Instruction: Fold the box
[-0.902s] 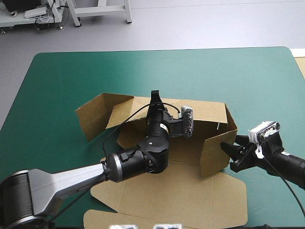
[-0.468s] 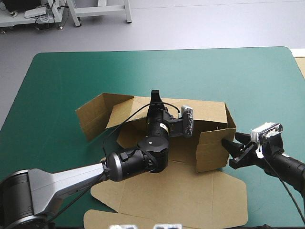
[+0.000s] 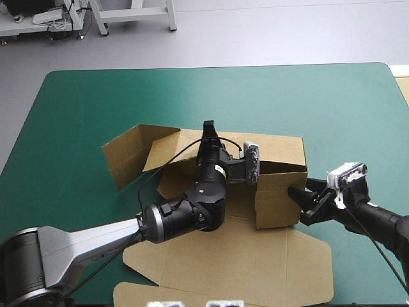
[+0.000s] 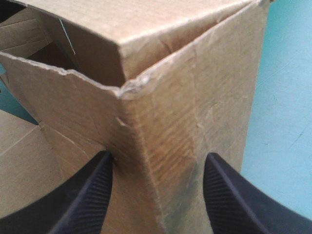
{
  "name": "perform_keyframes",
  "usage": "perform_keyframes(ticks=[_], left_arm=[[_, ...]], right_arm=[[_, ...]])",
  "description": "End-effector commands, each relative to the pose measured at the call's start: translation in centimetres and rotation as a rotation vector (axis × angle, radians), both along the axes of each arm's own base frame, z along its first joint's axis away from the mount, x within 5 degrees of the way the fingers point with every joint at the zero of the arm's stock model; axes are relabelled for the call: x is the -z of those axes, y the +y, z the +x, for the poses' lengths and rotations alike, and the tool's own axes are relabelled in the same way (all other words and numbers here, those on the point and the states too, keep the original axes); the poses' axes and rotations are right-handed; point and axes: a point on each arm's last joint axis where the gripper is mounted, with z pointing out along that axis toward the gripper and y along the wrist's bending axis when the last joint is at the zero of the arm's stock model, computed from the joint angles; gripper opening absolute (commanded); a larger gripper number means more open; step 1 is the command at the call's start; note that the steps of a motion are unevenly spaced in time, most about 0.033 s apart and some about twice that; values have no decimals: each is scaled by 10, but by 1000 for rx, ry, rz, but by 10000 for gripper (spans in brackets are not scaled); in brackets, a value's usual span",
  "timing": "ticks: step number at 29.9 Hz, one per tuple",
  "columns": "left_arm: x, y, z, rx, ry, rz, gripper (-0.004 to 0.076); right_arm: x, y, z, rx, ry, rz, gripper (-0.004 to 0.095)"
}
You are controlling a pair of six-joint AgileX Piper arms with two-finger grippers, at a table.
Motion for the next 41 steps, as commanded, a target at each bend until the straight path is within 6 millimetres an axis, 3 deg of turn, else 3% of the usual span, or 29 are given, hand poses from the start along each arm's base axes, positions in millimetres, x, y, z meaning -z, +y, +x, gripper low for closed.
perform_keyframes(ticks=[1, 6, 9, 11, 12, 17, 24, 26, 33, 41], left_arm=[[-12, -9, -9, 83, 31, -106, -9], [-12, -9, -9, 83, 31, -106, -9], [-12, -9, -9, 83, 31, -106, -9], [-12, -9, -9, 83, 31, -106, -9], [-12, -9, -9, 83, 31, -106, -8], [-12, -8, -9, 80, 30, -103, 46], [-12, -2, -8, 26, 16, -66, 362], [-14, 1, -6, 0, -17, -34, 421], [-21, 3, -13, -31, -90, 22, 420], [-43, -11, -57, 81, -220, 26, 420]], right_arm=[[-5, 3, 12, 61, -41, -12, 498], [4, 8, 24, 109, -23, -39, 386], [9, 11, 31, 140, -3, -28, 196], [12, 12, 34, 142, 19, -18, 19], [13, 13, 34, 142, 25, -12, -13], [15, 12, 36, 153, 32, -13, 4], [15, 12, 36, 148, 31, -32, 3], [16, 12, 35, 139, 33, -52, 2], [20, 8, 35, 168, 56, -92, 2], [20, 7, 35, 174, 56, -96, 2]])
